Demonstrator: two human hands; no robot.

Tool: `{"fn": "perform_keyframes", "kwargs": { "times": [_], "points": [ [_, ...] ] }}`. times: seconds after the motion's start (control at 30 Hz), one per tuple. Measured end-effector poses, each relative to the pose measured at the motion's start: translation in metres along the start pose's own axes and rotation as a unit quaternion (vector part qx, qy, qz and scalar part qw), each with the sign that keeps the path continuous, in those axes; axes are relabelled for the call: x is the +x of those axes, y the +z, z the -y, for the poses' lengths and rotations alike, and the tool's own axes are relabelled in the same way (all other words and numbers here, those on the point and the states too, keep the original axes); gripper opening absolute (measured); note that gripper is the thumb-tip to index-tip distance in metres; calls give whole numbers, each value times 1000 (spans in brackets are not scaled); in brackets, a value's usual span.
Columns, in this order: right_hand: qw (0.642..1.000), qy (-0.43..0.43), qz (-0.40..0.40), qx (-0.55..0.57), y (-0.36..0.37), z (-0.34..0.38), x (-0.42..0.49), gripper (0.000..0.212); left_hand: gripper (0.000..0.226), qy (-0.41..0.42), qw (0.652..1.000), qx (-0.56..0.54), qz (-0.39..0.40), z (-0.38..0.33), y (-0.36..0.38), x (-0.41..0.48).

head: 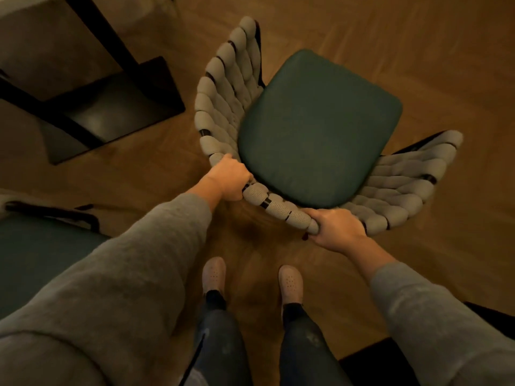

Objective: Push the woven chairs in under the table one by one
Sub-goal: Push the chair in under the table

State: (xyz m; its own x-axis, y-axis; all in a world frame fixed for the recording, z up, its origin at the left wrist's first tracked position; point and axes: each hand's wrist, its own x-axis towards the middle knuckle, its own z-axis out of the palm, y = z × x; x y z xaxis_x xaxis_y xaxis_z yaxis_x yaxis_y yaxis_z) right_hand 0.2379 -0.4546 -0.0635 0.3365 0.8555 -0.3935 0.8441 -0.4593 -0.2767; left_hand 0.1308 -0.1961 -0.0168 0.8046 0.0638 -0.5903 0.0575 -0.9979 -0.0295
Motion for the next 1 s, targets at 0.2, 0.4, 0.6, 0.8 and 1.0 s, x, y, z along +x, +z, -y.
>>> {"fn": "perform_keyframes", "kwargs": {
  "times": [0.2, 0.4, 0.6, 0.8, 1.0],
  "points": [
    [990, -124, 16, -71, 2, -16, -23, 53, 27, -85, 992, -89, 5, -53, 36, -38],
    [949, -275, 32, -153, -8, -17, -27, 53, 36, -187, 972, -132, 51, -104, 77, -76],
    [925, -307, 152, -166, -21, -31, 10, 53, 35, -257, 941, -217, 29, -133, 95, -85],
    [897, -312, 186, -250, -53, -24, 81, 53, 27, -313, 911, -266, -45, -109, 91, -73],
    [884, -274, 168, -339, -76, 4, 142, 52, 31, -293, 911, -273, -103, -53, 90, -66]
  ]
}}
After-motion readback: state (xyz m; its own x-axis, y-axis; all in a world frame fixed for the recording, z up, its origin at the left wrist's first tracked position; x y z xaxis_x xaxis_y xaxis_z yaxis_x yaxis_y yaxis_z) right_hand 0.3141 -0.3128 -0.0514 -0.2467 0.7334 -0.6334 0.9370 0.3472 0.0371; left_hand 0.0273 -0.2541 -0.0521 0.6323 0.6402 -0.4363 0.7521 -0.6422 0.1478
